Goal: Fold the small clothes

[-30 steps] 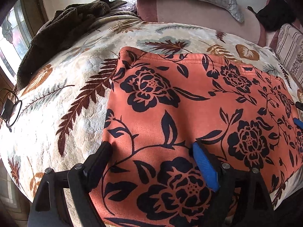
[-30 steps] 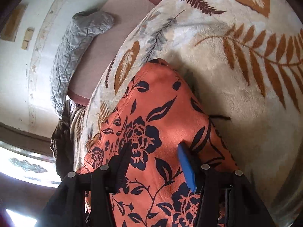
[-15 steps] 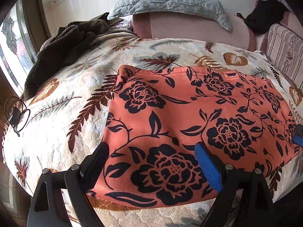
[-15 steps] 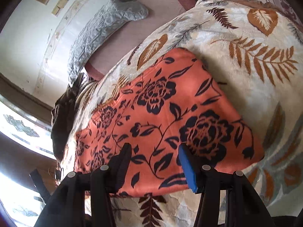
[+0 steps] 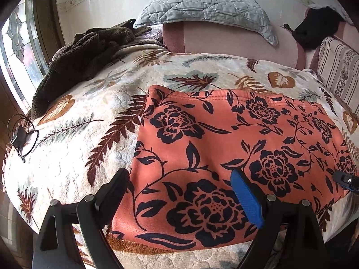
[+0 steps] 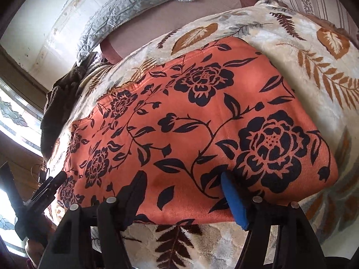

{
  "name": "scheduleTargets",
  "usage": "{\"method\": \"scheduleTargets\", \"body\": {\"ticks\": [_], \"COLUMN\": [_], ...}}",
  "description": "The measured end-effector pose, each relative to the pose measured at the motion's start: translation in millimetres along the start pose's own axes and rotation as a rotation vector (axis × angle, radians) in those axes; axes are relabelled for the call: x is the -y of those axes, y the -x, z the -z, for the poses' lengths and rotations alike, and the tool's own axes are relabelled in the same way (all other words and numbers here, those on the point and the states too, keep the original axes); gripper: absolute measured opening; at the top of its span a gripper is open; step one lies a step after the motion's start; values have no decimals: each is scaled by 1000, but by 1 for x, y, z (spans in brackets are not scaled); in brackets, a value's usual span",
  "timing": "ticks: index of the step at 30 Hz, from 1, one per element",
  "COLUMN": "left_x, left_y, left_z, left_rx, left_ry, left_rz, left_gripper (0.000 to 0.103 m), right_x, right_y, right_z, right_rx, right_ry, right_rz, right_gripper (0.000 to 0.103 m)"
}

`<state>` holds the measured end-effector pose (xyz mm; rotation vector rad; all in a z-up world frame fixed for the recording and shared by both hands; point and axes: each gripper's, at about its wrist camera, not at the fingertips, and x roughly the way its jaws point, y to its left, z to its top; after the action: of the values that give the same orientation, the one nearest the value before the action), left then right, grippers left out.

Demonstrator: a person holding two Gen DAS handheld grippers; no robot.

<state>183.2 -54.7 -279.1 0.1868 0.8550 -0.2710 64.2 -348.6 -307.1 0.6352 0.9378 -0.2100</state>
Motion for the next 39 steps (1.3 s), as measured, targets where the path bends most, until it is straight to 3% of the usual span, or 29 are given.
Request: {"method": "scheduleTargets", "body": {"ticks": [4,9,14,18,27,33,39], "left_x": [7,20,33,43,51,51,54], "left_y": [5,10,12,12,10,7,3], "left_z": [-3,-5,-5,-4,-3,-3,-3], "left_rx": [22,47,59,62,62,54,47], "left_ry": [-4,-23,-41,-56,-76,-75,-91], "left_rz": [7,12,14,18,14,14,15], "left_gripper": [92,92,92,92,92,92,92], "right_x": [-9,-28,-34,-30,-28,-23,-23], "right_y": [20,36,18,-10,-6,12,-10], "right_z": [-2,-1,4,11,11,0,2], "right_rx": [91,191,121,16,35,120,46], "right_ry": [21,99,121,120,131,81,100], "right_rz": [-48,-78,-57,-2,-16,-48,12], "right_gripper": [64,64,64,64,64,64,64]}}
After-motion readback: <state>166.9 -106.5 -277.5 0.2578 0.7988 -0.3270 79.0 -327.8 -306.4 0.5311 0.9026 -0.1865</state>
